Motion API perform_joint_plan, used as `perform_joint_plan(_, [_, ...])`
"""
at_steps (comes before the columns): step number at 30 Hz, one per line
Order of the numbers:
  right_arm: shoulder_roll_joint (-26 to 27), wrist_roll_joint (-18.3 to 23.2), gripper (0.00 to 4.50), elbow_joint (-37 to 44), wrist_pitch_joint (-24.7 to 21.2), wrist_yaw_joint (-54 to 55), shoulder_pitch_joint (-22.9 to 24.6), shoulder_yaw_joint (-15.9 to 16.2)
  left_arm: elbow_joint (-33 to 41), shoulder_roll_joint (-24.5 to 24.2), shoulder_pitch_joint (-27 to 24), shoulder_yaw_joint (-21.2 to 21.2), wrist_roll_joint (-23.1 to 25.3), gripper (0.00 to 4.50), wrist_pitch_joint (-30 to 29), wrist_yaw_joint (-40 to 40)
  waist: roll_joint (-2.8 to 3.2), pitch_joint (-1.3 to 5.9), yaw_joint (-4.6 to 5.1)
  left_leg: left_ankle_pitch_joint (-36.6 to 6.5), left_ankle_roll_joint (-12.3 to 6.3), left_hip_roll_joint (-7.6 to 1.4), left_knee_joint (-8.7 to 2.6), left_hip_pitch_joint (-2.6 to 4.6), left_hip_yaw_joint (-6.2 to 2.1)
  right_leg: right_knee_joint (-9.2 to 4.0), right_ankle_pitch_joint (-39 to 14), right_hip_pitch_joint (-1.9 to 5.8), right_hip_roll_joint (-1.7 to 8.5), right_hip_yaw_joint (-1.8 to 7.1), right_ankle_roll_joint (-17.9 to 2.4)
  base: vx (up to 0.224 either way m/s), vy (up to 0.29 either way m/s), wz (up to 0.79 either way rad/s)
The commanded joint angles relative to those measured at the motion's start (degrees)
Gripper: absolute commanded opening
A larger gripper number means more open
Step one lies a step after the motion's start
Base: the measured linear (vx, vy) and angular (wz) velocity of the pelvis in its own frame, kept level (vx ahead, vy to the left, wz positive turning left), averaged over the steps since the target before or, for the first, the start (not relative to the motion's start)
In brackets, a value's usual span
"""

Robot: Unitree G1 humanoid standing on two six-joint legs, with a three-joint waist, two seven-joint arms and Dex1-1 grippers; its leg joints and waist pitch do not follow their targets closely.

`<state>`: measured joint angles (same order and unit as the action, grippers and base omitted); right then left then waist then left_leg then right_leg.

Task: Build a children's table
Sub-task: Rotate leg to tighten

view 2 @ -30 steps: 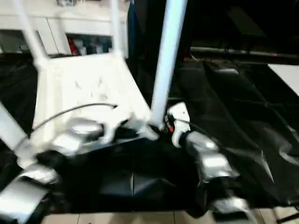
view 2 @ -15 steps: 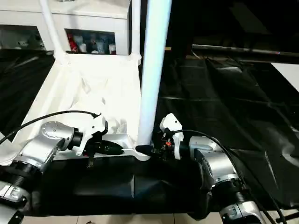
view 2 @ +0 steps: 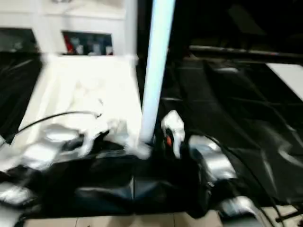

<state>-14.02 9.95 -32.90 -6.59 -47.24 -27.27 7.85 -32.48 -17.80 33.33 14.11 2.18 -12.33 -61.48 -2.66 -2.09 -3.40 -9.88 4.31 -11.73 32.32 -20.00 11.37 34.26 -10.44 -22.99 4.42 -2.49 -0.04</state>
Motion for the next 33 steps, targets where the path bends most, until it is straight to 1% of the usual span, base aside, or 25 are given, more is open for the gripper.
perform_joint_plan(1, [0.8,-3.0,2.11,-4.2,-2.7,7.2,1.2,-0.8,-3.9,2.5,0.0,0.2,-0.1,0.0,0.1,3.9,-0.29,2.3,-0.29,-18.6,0.01,-1.28,-3.65,0.47,-1.06,-5.55,-26.9,1.58,3.47,1.93,-6.8,0.0,0.0,0.0])
perform_joint_plan(3, [2.7,-2.6,2.11,-4.3,-4.3,11.2,1.3,-2.0,-6.1,4.5,1.5,-0.1,0.4,0.0,0.0,7.4,-0.24,2.27,-0.16,-19.3,0.19,-1.1,-3.68,0.56,-1.08,-5.87,-28.8,1.31,3.32,1.9,-5.8,0.0,0.0,0.0])
perform_joint_plan(4, [6.4,-2.8,2.09,-4.7,-5.3,19.2,1.2,-3.6,-10.6,8.5,4.4,-0.6,1.1,0.0,-0.3,14.0,-0.19,2.2,0.04,-19.7,0.52,-1.04,-3.74,0.56,-1.13,-6.04,-30.0,1.05,3.27,1.87,-5.4,0.0,0.0,0.0])
perform_joint_plan(5, [7.5,-2.6,2.09,-5.1,-5.6,21.2,0.9,-4.2,-11.8,9.5,5.2,-0.7,1.3,0.0,-0.2,15.7,0.0,2.45,-0.13,-20.2,1.12,-1.13,-3.75,0.75,-1.43,-6.0,-30.1,1.26,3.43,1.69,-5.2,0.0,0.0,0.0])
perform_joint_plan(6, [9.2,-2.2,2.09,-5.9,-5.9,24.4,0.5,-5.2,-13.6,11.0,6.4,-0.8,1.8,0.0,-0.2,18.4,-0.09,2.41,0.05,-20.4,1.04,-1.04,-3.8,0.64,-1.36,-6.1,-30.1,1.1,3.3,1.68,-5.1,0.0,0.0,0.0])
perform_joint_plan(7, [10.6,-2.6,2.09,-6.7,-5.7,26.3,0.0,-5.2,-15.2,12.2,7.4,-0.8,2.3,0.0,0.2,20.2,-0.16,2.41,0.06,-21.1,1.11,-1.06,-3.89,0.59,-1.52,-6.17,-30.4,1.18,3.37,1.54,-4.9,0.0,0.0,0.0])
perform_joint_plan(8, [11.3,-3.0,2.09,-7.0,-5.4,27.1,-0.2,-5.0,-16.1,12.9,8.0,-0.6,2.7,0.0,0.5,21.1,-0.12,2.41,0.09,-21.7,1.02,-1.01,-3.84,0.72,-1.49,-6.27,-30.7,1.02,3.3,1.51,-4.9,0.0,0.0,0.0])
perform_joint_plan(9, [12.3,-3.5,2.09,-7.7,-4.3,28.3,-0.7,-4.4,-17.7,13.9,8.9,-0.3,3.4,0.0,1.3,22.4,0.15,2.37,0.14,-22.7,0.91,-0.93,-3.79,0.8,-1.47,-6.57,-31.2,0.82,3.29,1.51,-4.6,0.0,0.0,0.0])
perform_joint_plan(10, [12.3,-3.5,2.09,-7.7,-4.3,28.3,-0.7,-4.4,-17.7,13.9,8.9,-0.3,3.4,0.0,1.3,22.4,-0.02,2.46,0.01,-23.1,0.72,-0.9,-3.78,0.89,-1.5,-6.64,-31.0,0.84,3.35,1.53,-4.5,0.0,0.0,0.0])
perform_joint_plan(11, [12.3,-3.5,2.09,-7.7,-4.3,28.3,-0.7,-4.4,-17.7,13.9,8.9,-0.3,3.4,0.0,1.3,22.4,-0.03,2.43,0.02,-23.1,0.54,-0.97,-3.91,0.74,-1.58,-6.58,-30.7,0.98,3.37,1.52,-4.5,0.0,0.0,0.0])
perform_joint_plan(12, [12.9,-3.6,2.09,-7.9,-3.3,28.5,-1.0,-4.0,-18.5,14.5,9.4,0.1,4.0,0.0,1.9,22.6,0.2,2.48,-0.02,-23.1,0.39,-1.04,-4.01,0.66,-1.59,-6.54,-29.8,1.0,3.36,1.55,-4.5,0.0,0.0,0.0])
perform_joint_plan(14, [13.1,-3.6,2.09,-7.6,-2.7,28.1,-1.0,-4.0,-18.6,14.6,9.5,0.4,4.1,0.0,2.2,22.1,0.05,2.46,0.04,-23.7,0.22,-1.04,-4.04,0.64,-1.57,-6.53,-29.2,1.03,3.33,1.5,-4.7,0.0,0.0,0.0])
perform_joint_plan(16, [12.9,-2.9,2.77,-6.1,-1.7,25.7,-0.7,-4.4,-18.9,14.3,9.5,0.4,4.0,0.0,2.6,21.0,0.09,2.48,-0.03,-23.7,0.04,-1.09,-4.06,0.62,-1.55,-6.51,-28.7,1.01,3.38,1.54,-5.1,0.0,0.0,0.0])
perform_joint_plan(18, [12.3,-1.4,2.77,-3.7,-1.4,22.2,-0.1,-5.0,-19.8,13.6,9.7,0.1,3.8,0.0,3.5,20.2,-0.13,2.5,-0.14,-23.8,-0.5,-1.03,-4.04,0.61,-1.45,-6.61,-28.6,1.08,3.31,1.56,-5.0,0.0,0.0,0.0])
perform_joint_plan(19, [12.0,-0.6,2.79,-2.9,-1.6,20.5,0.2,-5.2,-19.9,13.3,9.7,0.0,3.7,0.0,3.7,19.8,-0.1,2.5,-0.2,-23.3,-0.72,-1.11,-4.14,0.36,-1.54,-6.43,-28.1,1.28,3.41,1.6,-5.2,0.0,0.0,0.0])
perform_joint_plan(21, [9.4,0.7,3.17,-0.1,-2.4,14.8,0.8,-4.4,-19.2,11.9,9.4,-0.1,3.1,0.0,4.9,16.9,-0.15,2.53,-0.39,-22.5,-1.11,-1.17,-4.13,0.31,-1.5,-6.44,-27.6,1.43,3.48,1.59,-5.2,0.0,0.0,0.0])
perform_joint_plan(23, [6.6,1.4,3.25,2.5,-3.6,9.5,1.4,-3.1,-17.8,10.6,8.7,-0.2,2.7,0.0,5.6,13.9,-0.24,2.57,-0.49,-21.5,-1.67,-1.19,-4.09,0.16,-1.39,-6.32,-26.5,1.59,3.49,1.68,-5.6,0.0,0.0,0.0])
perform_joint_plan(24, [5.1,1.9,3.25,3.8,-4.3,6.6,1.9,-2.2,-16.9,10.0,8.3,-0.1,2.4,0.0,5.7,12.3,-0.34,2.53,-0.66,-20.5,-2.14,-1.22,-4.11,0.0,-1.34,-6.24,-25.8,1.85,3.51,1.69,-5.8,0.0,0.0,0.0])
perform_joint_plan(27, [0.7,2.6,3.25,7.5,-5.5,-1.7,3.2,0.1,-13.7,7.7,6.7,0.4,1.2,0.0,6.3,7.0,-0.36,2.63,-0.9,-18.1,-2.81,-1.4,-4.02,-0.22,-1.25,-5.89,-23.3,2.08,3.59,1.76,-6.7,0.0,0.0,0.0])
perform_joint_plan(28, [0.4,2.6,3.25,7.7,-5.5,-2.2,3.3,0.2,-13.5,7.6,6.6,0.4,1.2,0.0,6.4,6.6,-0.39,2.68,-0.81,-17.6,-2.9,-1.42,-3.91,-0.24,-1.12,-5.7,-22.2,1.94,3.53,1.84,-7.2,0.0,0.0,0.0])
perform_joint_plan(29, [-1.3,3.3,3.25,9.2,-6.2,-5.4,3.9,0.7,-11.1,6.2,5.4,0.7,0.1,0.0,6.3,2.9,-0.47,2.67,-0.82,-17.1,-2.74,-1.35,-3.87,-0.33,-1.15,-5.59,-22.2,1.99,3.6,1.79,-7.7,0.0,0.0,0.0])
perform_joint_plan(30, [-1.7,3.4,3.25,9.6,-6.3,-6.2,4.0,0.9,-10.4,5.8,5.0,0.8,-0.2,0.0,6.3,2.0,-0.5,2.8,-0.94,-16.4,-2.65,-1.45,-3.86,-0.4,-1.22,-5.3,-21.2,2.29,3.63,1.81,-7.9,0.0,0.0,0.0])
perform_joint_plan(31, [-2.6,3.8,3.25,10.5,-6.6,-7.7,4.3,1.0,-8.7,4.9,4.1,1.1,-1.0,0.0,6.7,-0.6,-0.32,2.93,-0.99,-14.9,-2.97,-1.66,-3.8,-0.45,-1.14,-4.87,-17.8,2.29,3.61,1.89,-8.8,0.0,0.0,0.0])
perform_joint_plan(32, [-2.6,3.8,3.25,10.5,-6.6,-7.7,4.3,1.0,-8.7,4.9,4.1,1.1,-1.0,0.0,6.7,-0.6,-0.26,2.87,-0.96,-14.6,-3.15,-1.65,-3.77,-0.37,-1.0,-4.88,-16.6,2.1,3.47,1.91,-9.3,0.0,0.0,0.0])
perform_joint_plan(33, [-3.4,4.4,3.25,11.5,-7.4,-9.3,4.5,1.0,-6.8,4.1,3.2,1.3,-2.0,0.0,6.2,-3.3,-0.19,2.9,-0.92,-14.2,-2.98,-1.56,-3.71,-0.35,-0.91,-4.68,-15.0,2.11,3.35,1.83,-10.1,0.0,0.0,0.0])
